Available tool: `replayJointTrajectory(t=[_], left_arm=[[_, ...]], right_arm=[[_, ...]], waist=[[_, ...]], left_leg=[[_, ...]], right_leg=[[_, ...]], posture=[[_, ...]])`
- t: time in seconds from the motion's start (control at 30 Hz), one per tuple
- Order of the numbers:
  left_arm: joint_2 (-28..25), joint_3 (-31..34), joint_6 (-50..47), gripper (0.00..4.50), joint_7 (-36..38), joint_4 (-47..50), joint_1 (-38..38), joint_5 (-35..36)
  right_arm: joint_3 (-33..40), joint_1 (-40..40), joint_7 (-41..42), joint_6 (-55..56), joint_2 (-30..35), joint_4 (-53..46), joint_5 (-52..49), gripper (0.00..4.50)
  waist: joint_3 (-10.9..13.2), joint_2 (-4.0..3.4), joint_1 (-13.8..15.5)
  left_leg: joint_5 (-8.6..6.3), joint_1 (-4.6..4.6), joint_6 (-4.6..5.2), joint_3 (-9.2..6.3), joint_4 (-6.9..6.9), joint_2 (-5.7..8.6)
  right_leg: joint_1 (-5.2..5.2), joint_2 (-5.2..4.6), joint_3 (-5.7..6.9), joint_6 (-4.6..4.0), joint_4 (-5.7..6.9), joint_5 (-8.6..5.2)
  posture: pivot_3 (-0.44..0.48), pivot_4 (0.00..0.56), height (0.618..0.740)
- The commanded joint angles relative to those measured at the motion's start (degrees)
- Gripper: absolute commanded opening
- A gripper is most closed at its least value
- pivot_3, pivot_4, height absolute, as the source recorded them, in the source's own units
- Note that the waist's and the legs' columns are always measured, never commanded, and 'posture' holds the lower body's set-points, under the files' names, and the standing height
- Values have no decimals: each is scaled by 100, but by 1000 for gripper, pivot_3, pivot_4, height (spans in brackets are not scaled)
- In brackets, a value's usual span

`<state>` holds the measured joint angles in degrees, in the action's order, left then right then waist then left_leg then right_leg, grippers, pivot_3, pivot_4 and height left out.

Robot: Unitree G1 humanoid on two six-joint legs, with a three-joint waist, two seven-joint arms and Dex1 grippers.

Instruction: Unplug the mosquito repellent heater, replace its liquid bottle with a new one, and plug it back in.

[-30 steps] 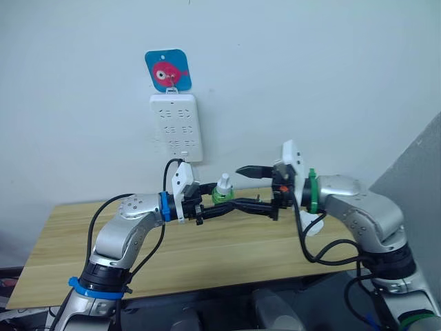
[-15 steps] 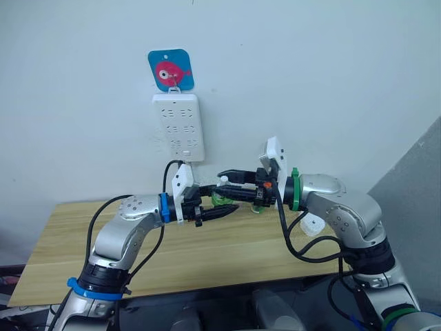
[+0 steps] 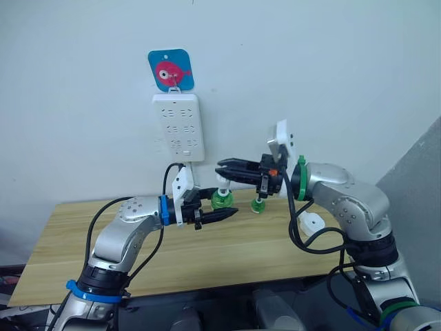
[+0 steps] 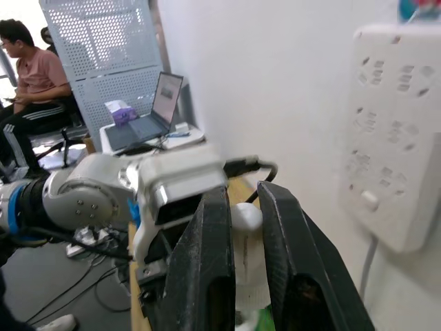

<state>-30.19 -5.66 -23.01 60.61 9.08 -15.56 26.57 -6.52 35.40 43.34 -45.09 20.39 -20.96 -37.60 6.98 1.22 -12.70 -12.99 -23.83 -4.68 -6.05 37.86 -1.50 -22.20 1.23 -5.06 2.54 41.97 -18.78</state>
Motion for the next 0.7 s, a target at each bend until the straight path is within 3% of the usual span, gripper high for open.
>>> replayJointTrajectory(t=[0.03, 0.2, 0.37, 0.53, 0.7], left_arm=[[-176, 61, 231, 2407, -7, -105, 138, -208], [-335, 184, 611, 2407, -55, -442, 383, -475], [-623, 227, 853, 2407, 46, -422, 792, -628], [-754, 236, 738, 2407, 11, 2, 1080, -561], [-831, 274, 520, 2407, -28, 307, 1152, -510]], right_arm=[[363, -99, -212, 309, 248, -326, 180, 208], [146, -1068, -784, 1107, 333, -65, 1199, 208], [-219, -1992, -1807, 2750, -41, 1358, 2758, 208], [47, -1949, -2542, 3811, -635, 3009, 3173, 208], [328, -1533, -2644, 4556, -1052, 4623, 3148, 208]], waist=[[1, -1, 1], [3, -5, 8], [7, -11, 5], [26, -27, 17], [38, -34, 47]], left_leg=[[0, 0, 0, 0, 0, 0], [-1, 1, 0, 3, -3, -1], [-1, 4, 0, 20, -7, -4], [-2, 6, 1, 37, -7, -3], [-3, 7, 2, 37, -5, -2]], right_leg=[[0, 0, 0, 0, 0, 0], [-1, 1, -4, -3, -2, -2], [-7, 3, -19, -3, -1, -3], [-9, 3, -34, -3, 0, -3], [-6, 4, -34, -3, 0, -2]], posture=[[-211, 67, 692], [-211, 76, 692], [-199, 88, 692], [-178, 96, 692], [-159, 104, 692]])
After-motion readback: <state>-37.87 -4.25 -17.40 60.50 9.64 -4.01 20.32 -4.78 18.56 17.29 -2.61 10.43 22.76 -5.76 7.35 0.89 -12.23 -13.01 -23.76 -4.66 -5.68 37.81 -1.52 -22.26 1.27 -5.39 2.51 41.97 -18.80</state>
